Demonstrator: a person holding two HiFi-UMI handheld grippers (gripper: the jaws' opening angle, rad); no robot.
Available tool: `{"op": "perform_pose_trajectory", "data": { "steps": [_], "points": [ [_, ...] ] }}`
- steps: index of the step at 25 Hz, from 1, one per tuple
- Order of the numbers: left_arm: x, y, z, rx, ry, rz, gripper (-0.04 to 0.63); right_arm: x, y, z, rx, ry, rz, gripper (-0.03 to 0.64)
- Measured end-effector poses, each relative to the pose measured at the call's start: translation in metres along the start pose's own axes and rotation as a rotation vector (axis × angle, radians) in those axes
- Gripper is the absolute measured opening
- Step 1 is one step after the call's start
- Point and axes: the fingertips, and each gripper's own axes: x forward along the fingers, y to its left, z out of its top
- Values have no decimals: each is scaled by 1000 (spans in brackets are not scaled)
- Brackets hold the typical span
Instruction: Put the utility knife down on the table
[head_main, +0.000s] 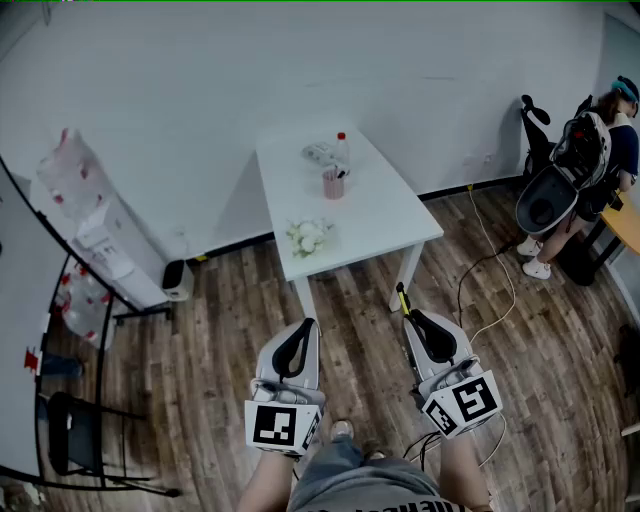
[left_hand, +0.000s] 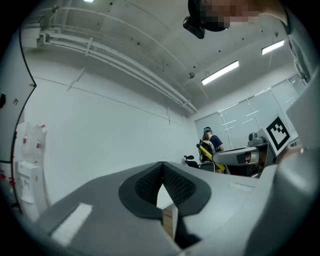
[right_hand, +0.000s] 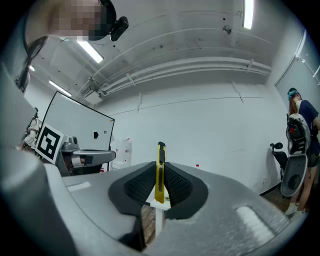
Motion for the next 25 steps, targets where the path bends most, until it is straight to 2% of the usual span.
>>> {"op": "perform_pose_trajectory", "data": {
  "steps": [25],
  "points": [
    [71, 52, -14, -13, -10, -48, 18, 74, -35, -10, 37, 14, -59, 51]
  ]
}}
